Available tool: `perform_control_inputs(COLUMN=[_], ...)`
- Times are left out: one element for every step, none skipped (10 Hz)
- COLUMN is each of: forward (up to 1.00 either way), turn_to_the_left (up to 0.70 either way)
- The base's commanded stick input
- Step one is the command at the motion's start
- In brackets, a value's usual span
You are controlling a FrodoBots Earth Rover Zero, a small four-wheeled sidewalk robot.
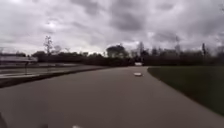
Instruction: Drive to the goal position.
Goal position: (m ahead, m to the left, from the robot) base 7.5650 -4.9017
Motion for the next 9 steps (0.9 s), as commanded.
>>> perform_control_inputs(forward=[1.0, 1.0, 1.0, 1.0, 1.0, 1.0, 1.0, 1.0, 1.0], turn_to_the_left=[-0.12, 0.0, 0.0, 0.0, 0.0, 0.0, 0.0, 0.0, 0.0])
